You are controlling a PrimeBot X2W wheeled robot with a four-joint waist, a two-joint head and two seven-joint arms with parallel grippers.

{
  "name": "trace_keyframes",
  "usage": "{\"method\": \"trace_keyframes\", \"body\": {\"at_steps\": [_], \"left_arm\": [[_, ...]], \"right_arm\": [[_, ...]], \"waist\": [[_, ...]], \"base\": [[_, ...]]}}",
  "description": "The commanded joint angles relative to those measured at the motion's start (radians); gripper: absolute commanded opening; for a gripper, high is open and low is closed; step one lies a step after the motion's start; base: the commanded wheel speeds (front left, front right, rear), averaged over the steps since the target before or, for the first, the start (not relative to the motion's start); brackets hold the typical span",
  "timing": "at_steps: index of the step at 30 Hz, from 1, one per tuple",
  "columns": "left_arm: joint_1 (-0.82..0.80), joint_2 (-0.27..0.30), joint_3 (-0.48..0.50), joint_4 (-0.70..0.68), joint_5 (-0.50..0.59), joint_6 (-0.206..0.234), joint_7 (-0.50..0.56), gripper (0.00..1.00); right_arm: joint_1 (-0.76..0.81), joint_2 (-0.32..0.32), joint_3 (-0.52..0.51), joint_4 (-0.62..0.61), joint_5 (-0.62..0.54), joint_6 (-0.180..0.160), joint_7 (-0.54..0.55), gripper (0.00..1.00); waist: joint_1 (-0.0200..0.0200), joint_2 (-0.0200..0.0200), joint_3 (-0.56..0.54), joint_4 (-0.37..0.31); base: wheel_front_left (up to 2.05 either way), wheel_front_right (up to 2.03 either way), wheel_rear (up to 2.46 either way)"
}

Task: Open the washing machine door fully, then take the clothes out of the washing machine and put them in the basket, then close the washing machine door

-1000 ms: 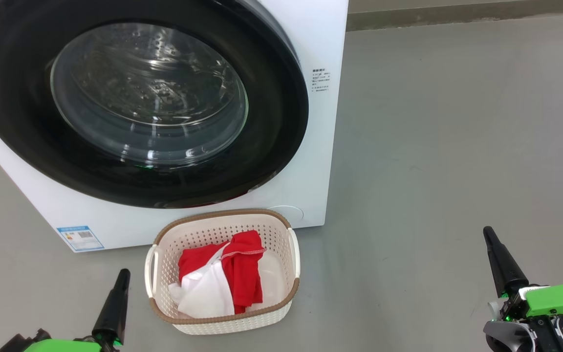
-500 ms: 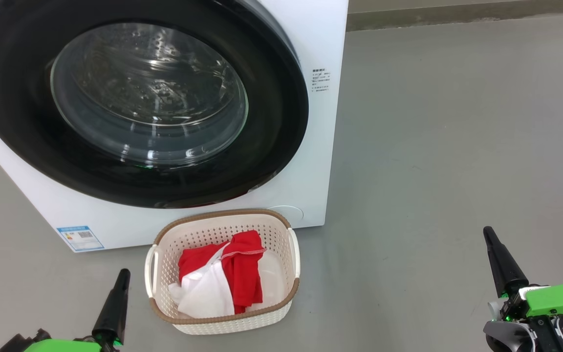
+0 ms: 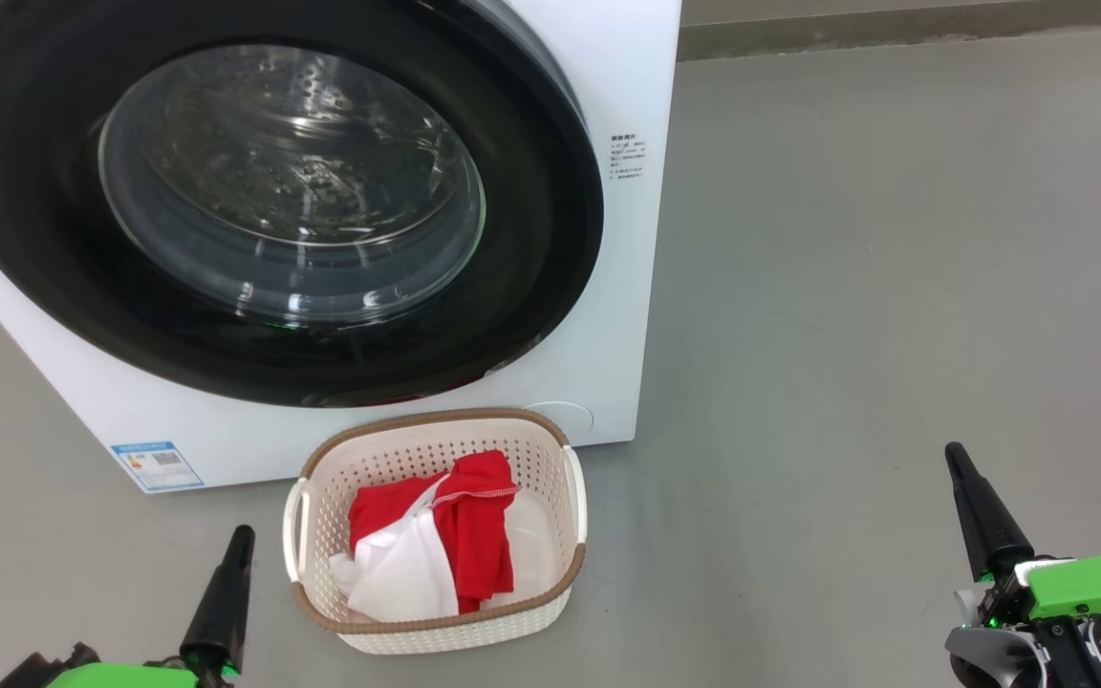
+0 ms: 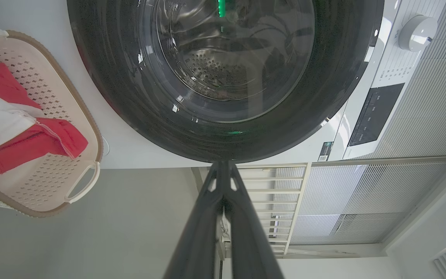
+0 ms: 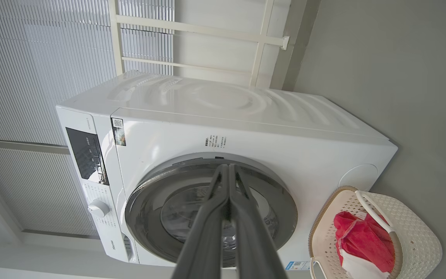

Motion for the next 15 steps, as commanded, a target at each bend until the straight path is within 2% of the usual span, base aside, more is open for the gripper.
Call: {"method": "trace_keyframes", "body": {"at_steps": [1,15], "left_arm": [[-0.041,0.010,0.035,-0.021,-0.007,-0.007,0.006,0.00],[-0.041,0.010,0.035,-0.021,-0.007,-0.007,0.006,0.00]], "right_arm": [[-0.041,-0.008,0.017,-0.025,0.000,-0.001,0.006,0.00],[-0.041,-0.008,0.017,-0.025,0.000,-0.001,0.006,0.00]], "waist": [[0.0000,0.0000,0.000,0.000],[0.0000,0.0000,0.000,0.000]], "base": [[0.00,0.00,0.00],[0.00,0.00,0.00]]}}
